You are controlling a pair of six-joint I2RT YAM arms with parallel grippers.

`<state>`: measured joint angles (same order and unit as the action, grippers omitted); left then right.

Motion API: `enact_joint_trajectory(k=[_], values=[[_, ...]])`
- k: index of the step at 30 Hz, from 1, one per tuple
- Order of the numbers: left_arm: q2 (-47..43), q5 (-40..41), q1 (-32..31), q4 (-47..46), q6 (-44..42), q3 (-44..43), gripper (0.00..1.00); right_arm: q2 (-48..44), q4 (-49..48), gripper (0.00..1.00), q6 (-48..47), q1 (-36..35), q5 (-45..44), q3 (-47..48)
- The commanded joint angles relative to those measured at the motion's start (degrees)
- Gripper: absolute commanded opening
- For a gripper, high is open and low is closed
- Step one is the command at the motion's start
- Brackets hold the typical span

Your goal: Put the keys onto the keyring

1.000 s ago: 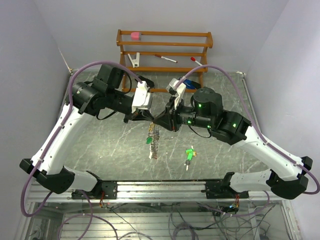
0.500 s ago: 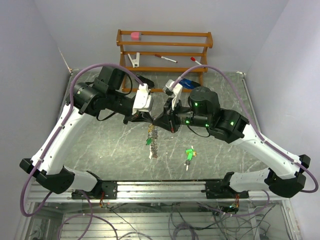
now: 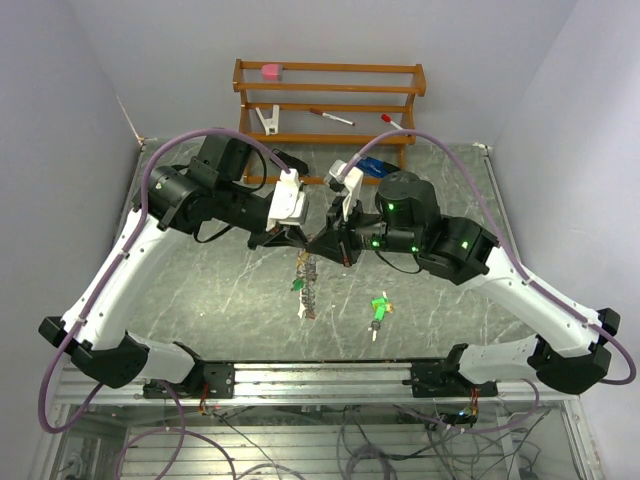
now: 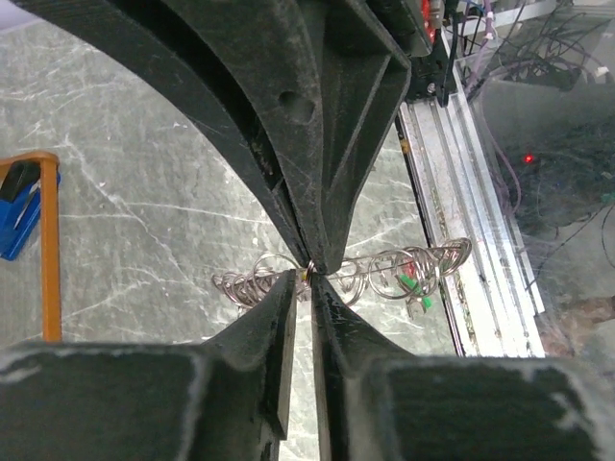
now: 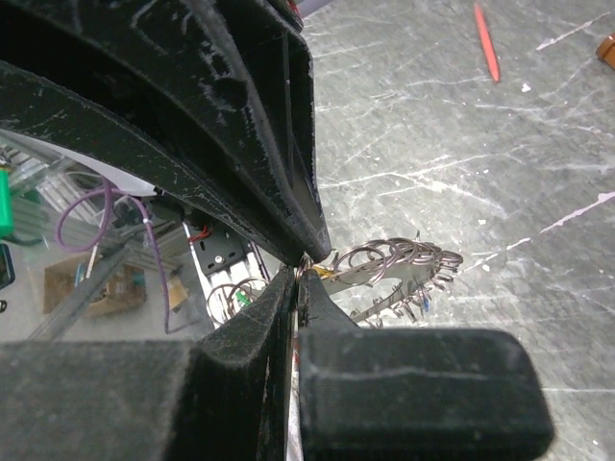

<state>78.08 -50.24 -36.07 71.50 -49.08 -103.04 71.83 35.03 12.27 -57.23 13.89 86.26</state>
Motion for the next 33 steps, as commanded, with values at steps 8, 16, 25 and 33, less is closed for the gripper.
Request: enact_joint_trajectory(k=[8,16,25,33], values=[[0.27,5.76,-0.49,-6.82,6.85,-8.63,0.41,-7.58,-9.18,0.0,-4.68,-0.09,-3.83,-2.4],[1.16,4.78,-0.4,-11.48,11.24,-9.02,0.42,-11.82,-25.43,0.0,-8.32,-0.12,-4.9,-11.56],[2.72,9.68,-0.31,-14.44,13.31,-13.73,0.42,-15.84,-55.15,0.0,-14.73,-0.11,-5.16,-24.98],[1.26,12.6,0.38,-19.75,17.35,-14.21,0.43,-18.94,-71.83,0.0,-19.73,-0.12,-7.17,-31.48]])
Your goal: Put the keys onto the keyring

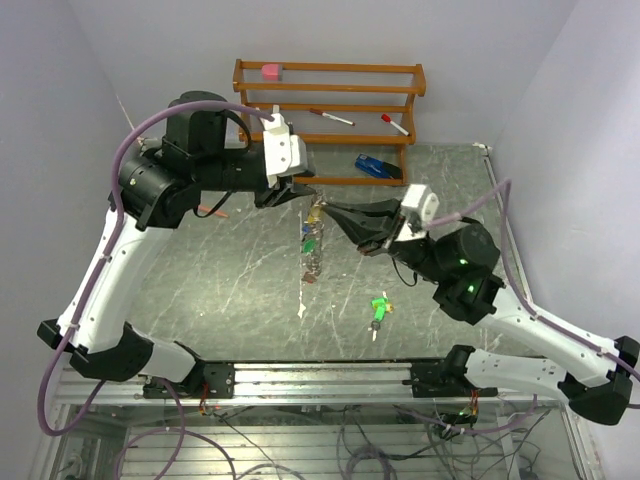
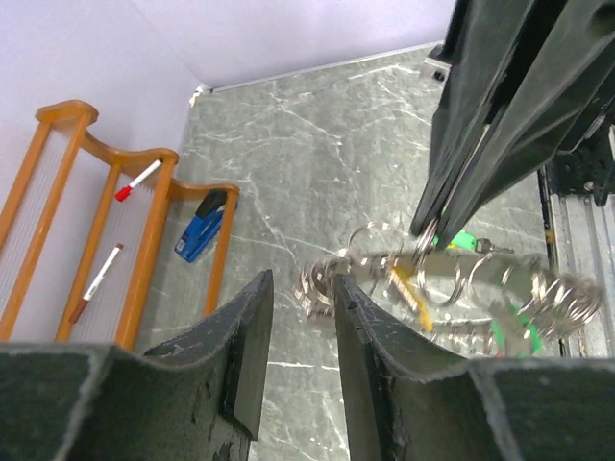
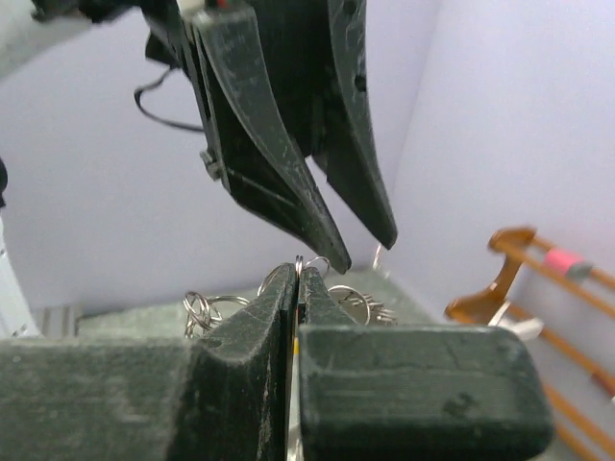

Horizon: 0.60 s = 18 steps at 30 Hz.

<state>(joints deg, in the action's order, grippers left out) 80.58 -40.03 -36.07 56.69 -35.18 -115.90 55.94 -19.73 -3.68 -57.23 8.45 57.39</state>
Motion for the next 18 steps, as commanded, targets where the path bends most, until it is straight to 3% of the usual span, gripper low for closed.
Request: enact_joint_trajectory(k=[1,6,11,18], values=[[-1.49,2.86,0.43,-6.03,3.82,-1.31,0.43,-3.34,-19.66,0.0,-3.98,-0.13,-2.1,-3.67],[-2.78,3.14,0.48,-12.58,8.04,0.61,0.48,-3.13,-34.45,0.0,-4.9,-0.07,-4.05,-8.32],[-2.56,-2.38,0.48,-15.64,11.06,1.73,0.6,-0.93,-44.42,0.0,-4.85,-0.12,-5.33,-10.21],[-2.44,-7.82,0.48,-17.72,13.42,4.87,0.76,0.06,-46.76,0.0,-3.88,-0.08,-5.92,-9.36]])
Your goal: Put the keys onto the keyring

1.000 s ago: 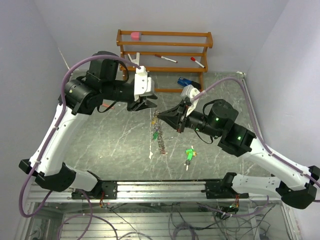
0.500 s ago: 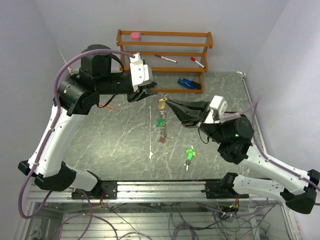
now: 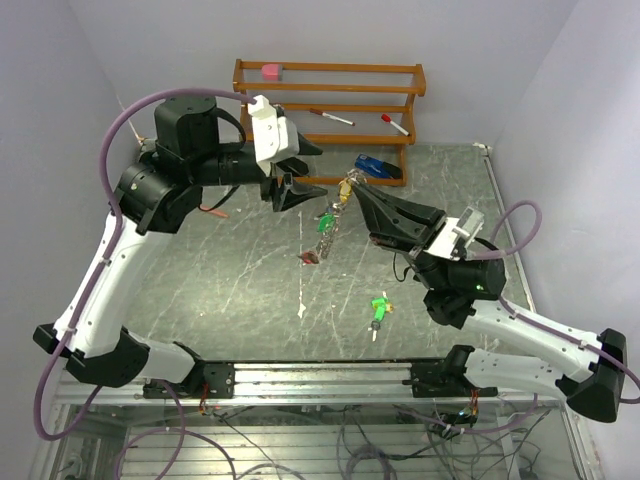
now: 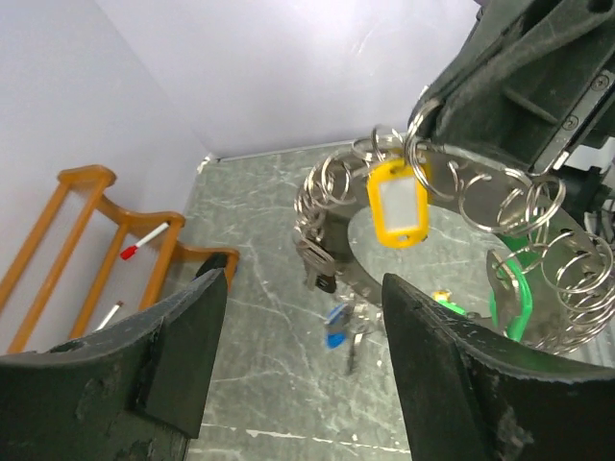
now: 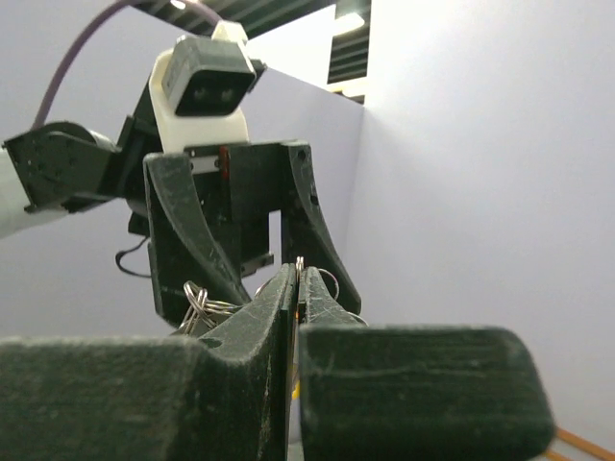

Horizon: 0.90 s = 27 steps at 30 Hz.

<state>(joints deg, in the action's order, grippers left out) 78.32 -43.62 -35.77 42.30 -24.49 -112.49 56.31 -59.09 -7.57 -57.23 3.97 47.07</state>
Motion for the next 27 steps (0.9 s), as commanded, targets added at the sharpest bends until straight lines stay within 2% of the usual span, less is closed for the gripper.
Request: enact_joint_trajectory(k=[1,5,12,20,25,27], values=[[-0.19,-4.2,0.17,-3.58,2.85,1.68,0.77,-0.04,-7.4,0.0,0.46,-0.11,-1.66,1.19],[0.44,-4.56,0.17,-4.41,2.96,0.69,0.79,1.37,-6.66,0.0,3.28,-0.09,-1.88,2.61],[1.48,-2.65,0.17,-1.69,-0.65,-5.32,0.76,2.18,0.02,0.0,7.79,-0.17,-2.99,5.49],[0.93,-5.35,0.17,-1.6,-1.38,-2.36,0.77,0.72,10.9,0.0,14.56,-0.14,-5.15,9.31],[1.16,-7.83,0.18,0.16,-3.74,-1.09,0.77,0.85,13.78,0.0,18.48,-0.1,-5.16,9.89],[1.3,-6.34,0.17,1.34,-5.28,-1.2,0.77,1.05,14.63,0.0,19.44,-0.14,-4.67,9.92]])
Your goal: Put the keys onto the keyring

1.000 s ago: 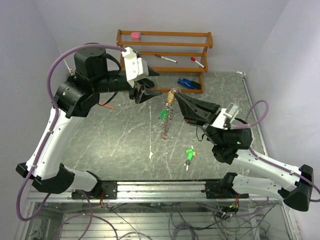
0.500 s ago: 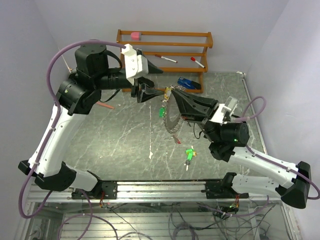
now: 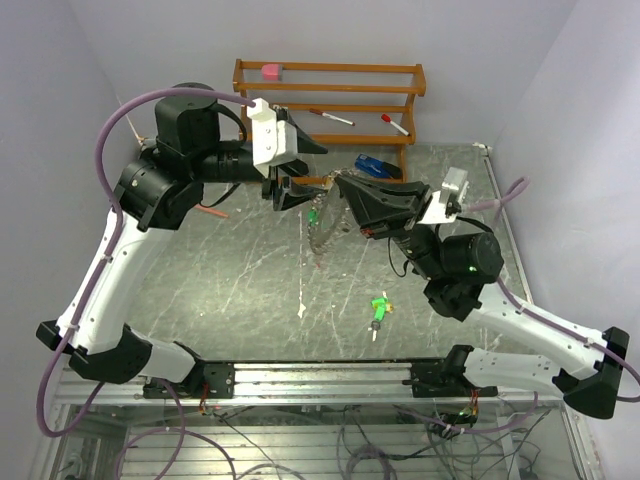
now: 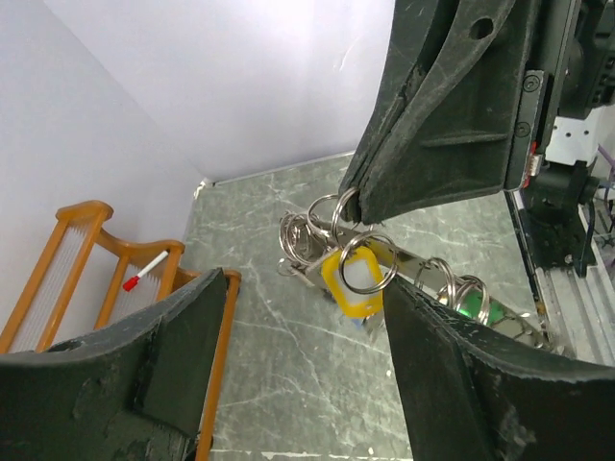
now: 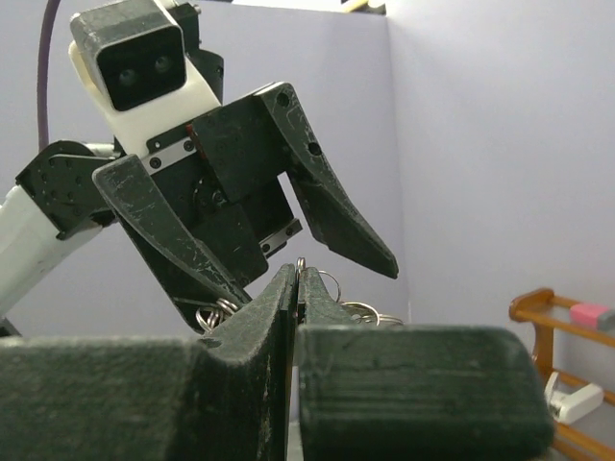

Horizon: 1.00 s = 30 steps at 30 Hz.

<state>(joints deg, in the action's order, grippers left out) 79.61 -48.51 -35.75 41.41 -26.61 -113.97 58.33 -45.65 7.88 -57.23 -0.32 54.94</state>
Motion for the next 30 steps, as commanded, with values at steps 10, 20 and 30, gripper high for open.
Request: enact_joint_trajectory(k=[10,20,30], values=[[-0.78,-2.85,0.22,6.29,-7.08,-2.03,0.76,-0.82,8.44,0.0,6.59,-0.14,2.98,7.26],[-3.35,-2.71,2.75,8.08,-7.25,-5.02,0.74,-2.18,15.28,0.0,4.21,-0.04,5.95,8.55],[-4.4,-7.64,4.28,4.71,-3.58,-1.01,0.71,-3.07,18.44,0.0,3.8,-0.04,7.52,8.59]])
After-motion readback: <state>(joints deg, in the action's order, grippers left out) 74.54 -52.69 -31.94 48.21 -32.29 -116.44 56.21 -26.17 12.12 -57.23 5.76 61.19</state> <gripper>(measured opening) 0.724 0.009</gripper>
